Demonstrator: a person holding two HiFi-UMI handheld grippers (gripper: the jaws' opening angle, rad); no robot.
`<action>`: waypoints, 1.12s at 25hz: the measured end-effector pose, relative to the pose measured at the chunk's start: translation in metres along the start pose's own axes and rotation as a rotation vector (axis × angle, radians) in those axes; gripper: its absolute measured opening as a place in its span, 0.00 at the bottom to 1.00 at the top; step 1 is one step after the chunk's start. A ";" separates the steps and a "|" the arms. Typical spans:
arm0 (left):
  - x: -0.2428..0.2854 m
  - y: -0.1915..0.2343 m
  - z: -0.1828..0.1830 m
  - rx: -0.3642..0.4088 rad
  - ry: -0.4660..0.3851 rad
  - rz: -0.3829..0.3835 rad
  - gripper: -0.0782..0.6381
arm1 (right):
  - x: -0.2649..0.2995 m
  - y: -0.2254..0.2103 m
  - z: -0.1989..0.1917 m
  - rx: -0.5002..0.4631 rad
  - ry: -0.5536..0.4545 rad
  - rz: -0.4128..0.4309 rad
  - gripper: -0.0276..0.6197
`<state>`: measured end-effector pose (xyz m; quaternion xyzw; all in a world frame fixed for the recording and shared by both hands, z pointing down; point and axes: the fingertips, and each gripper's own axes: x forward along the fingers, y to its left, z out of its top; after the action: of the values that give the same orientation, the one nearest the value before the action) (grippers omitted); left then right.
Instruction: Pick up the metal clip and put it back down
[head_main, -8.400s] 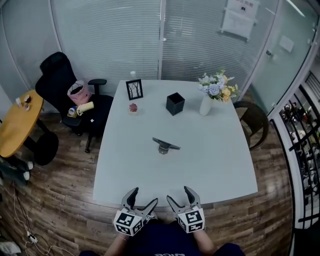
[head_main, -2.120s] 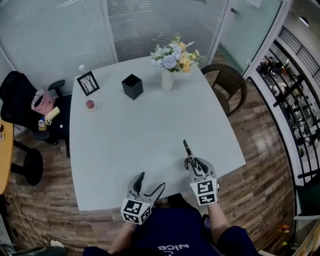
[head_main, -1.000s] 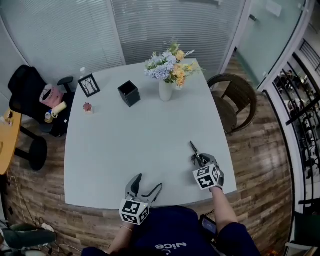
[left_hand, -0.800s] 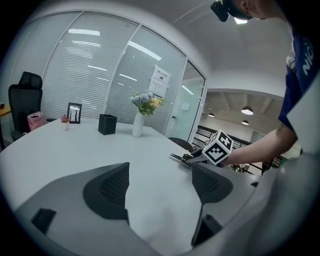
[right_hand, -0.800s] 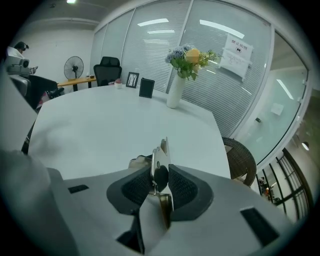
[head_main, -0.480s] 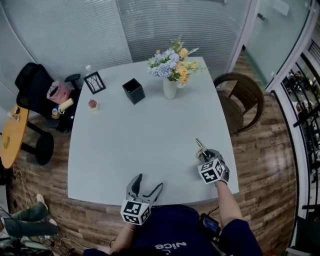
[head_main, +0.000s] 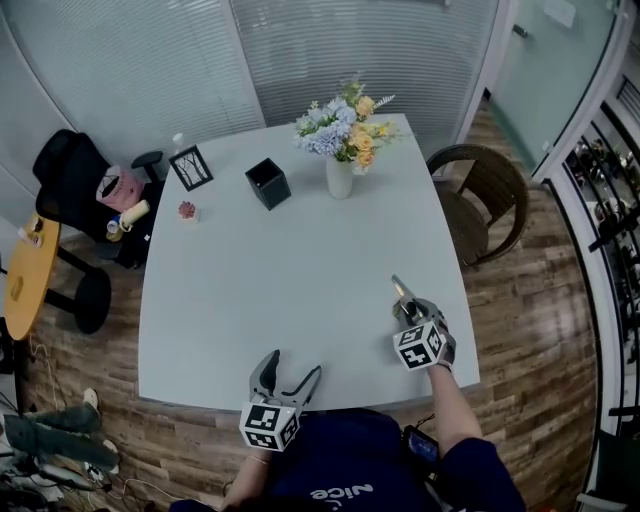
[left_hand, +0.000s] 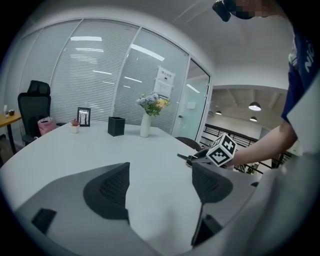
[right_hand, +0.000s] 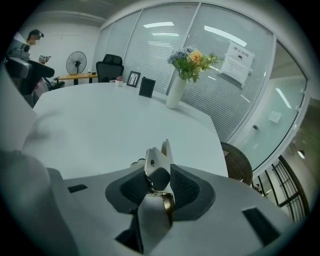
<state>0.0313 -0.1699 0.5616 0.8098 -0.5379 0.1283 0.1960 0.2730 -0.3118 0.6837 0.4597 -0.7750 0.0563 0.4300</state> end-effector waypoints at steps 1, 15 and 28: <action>-0.001 0.001 -0.001 0.000 0.001 0.007 0.64 | 0.000 0.001 0.000 -0.002 0.001 0.003 0.25; -0.002 0.010 -0.006 -0.012 0.014 0.013 0.64 | -0.018 0.020 -0.003 0.172 -0.066 0.061 0.54; 0.009 0.007 -0.008 -0.022 -0.004 -0.074 0.64 | -0.105 0.064 0.056 0.320 -0.356 0.090 0.54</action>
<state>0.0283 -0.1764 0.5737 0.8271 -0.5095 0.1132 0.2085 0.2115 -0.2323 0.5933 0.4897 -0.8395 0.1157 0.2054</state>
